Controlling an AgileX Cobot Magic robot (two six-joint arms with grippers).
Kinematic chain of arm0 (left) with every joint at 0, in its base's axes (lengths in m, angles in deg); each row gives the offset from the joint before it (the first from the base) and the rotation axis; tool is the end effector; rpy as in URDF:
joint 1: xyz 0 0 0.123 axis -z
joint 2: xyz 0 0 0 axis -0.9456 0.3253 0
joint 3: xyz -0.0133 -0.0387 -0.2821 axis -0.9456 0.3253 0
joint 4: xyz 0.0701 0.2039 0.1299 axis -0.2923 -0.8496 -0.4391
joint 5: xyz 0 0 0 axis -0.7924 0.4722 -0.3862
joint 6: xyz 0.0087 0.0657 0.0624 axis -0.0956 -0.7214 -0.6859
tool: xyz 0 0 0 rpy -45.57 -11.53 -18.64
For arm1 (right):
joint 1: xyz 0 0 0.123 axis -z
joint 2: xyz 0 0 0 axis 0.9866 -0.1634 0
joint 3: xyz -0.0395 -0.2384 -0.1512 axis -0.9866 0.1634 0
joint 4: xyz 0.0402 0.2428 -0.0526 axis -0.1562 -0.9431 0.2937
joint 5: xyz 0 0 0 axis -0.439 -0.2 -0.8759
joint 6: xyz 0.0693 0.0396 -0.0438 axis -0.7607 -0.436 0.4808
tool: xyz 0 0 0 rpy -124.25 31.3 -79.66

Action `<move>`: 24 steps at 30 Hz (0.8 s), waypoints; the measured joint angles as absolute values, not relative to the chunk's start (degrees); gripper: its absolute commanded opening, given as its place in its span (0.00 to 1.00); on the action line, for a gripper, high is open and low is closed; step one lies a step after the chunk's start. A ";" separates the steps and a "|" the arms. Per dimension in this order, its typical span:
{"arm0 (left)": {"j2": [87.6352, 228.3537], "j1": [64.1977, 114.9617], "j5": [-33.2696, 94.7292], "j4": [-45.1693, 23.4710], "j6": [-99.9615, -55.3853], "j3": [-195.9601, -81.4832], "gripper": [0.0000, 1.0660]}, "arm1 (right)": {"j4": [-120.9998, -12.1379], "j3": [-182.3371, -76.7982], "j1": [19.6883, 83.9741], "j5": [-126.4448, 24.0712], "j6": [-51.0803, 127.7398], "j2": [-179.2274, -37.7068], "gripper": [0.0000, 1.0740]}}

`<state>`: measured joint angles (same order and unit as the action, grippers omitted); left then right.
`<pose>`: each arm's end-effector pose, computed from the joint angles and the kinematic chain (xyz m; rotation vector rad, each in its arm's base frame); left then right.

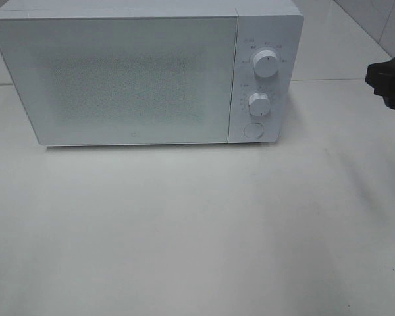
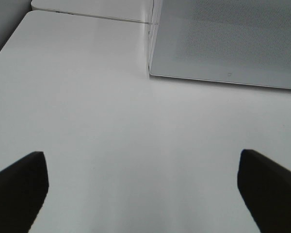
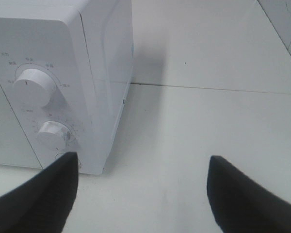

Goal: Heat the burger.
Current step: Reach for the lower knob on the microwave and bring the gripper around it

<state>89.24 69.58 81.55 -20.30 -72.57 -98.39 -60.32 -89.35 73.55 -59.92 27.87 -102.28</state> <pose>-0.0091 -0.0074 0.2820 -0.0423 2.0355 -0.1063 0.2164 0.0288 0.2567 -0.1317 1.8815 0.1046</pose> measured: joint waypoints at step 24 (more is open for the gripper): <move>89.24 69.58 81.55 -20.30 -72.57 -98.39 0.92 | -101.81 -83.73 46.73 -103.64 59.44 -124.68 0.66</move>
